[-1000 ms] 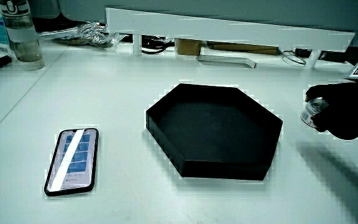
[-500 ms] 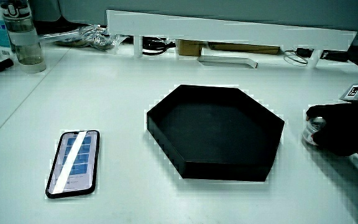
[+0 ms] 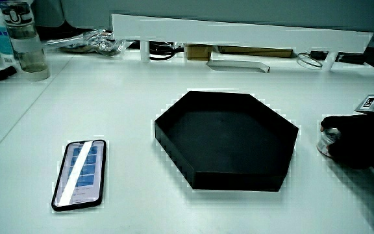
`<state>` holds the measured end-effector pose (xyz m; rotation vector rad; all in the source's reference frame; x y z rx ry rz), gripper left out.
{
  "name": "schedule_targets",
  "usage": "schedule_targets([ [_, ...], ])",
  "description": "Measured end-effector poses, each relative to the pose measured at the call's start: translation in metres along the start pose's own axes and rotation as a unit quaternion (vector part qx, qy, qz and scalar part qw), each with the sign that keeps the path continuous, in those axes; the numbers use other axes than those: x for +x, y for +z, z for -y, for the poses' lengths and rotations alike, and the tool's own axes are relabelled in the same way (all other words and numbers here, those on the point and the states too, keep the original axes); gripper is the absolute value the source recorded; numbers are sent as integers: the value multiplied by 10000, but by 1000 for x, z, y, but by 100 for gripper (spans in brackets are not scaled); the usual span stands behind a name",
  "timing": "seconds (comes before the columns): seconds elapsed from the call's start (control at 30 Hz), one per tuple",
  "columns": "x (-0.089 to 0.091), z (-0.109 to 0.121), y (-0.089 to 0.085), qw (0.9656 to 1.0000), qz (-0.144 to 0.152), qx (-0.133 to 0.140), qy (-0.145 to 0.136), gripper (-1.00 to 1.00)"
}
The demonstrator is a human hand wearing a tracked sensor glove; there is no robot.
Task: Place paper clip on desk
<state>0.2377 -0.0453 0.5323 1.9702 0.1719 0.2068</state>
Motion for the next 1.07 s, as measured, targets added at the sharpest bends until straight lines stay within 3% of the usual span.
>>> schedule_targets([
  [0.03, 3, 1, 0, 10000, -7, 86, -6, -22],
  [0.1, 14, -4, -4, 9998, -75, -125, -127, -30],
  [0.13, 16, -1, -5, 9997, -147, -176, 95, -33],
  [0.17, 25, -9, -10, 9993, -209, -286, -155, -37],
  [0.2, 30, -10, -13, 9990, -239, -329, -197, -41],
  [0.23, 34, -12, -15, 9993, -220, -139, -257, -44],
  [0.37, 46, -26, -15, 9984, -408, -117, -384, -59],
  [0.47, 42, -28, -10, 9987, -240, -64, -455, -70],
  [0.5, 36, -24, -8, 9992, -128, 84, -372, -74],
  [0.53, 32, -24, -8, 9996, -145, 65, -241, -78],
  [0.57, 29, -25, -8, 9996, -94, 38, -281, -81],
  [0.63, 20, -24, -8, 9997, -185, 122, 77, -89],
  [0.67, 17, -28, -10, 9999, -70, 156, -27, -93],
  [0.7, 13, -24, -11, 9990, 100, 425, -92, -96],
  [0.77, 0, -8, -11, 9978, 172, 645, 54, -100],
  [0.8, -1, -6, -10, 9963, 62, 858, 75, -100],
  [0.83, -4, -4, -9, 9959, 19, 887, 182, -100],
  [0.87, -9, -2, -7, 9947, 202, 982, 222, -100],
  [0.93, -14, 2, -2, 9950, 157, 959, 236, -100],
  [0.97, -17, 4, 0, 9942, 315, 1006, 231, -100],
  [1.07, -19, 6, -1, 9946, 419, 924, 228, -100],
])
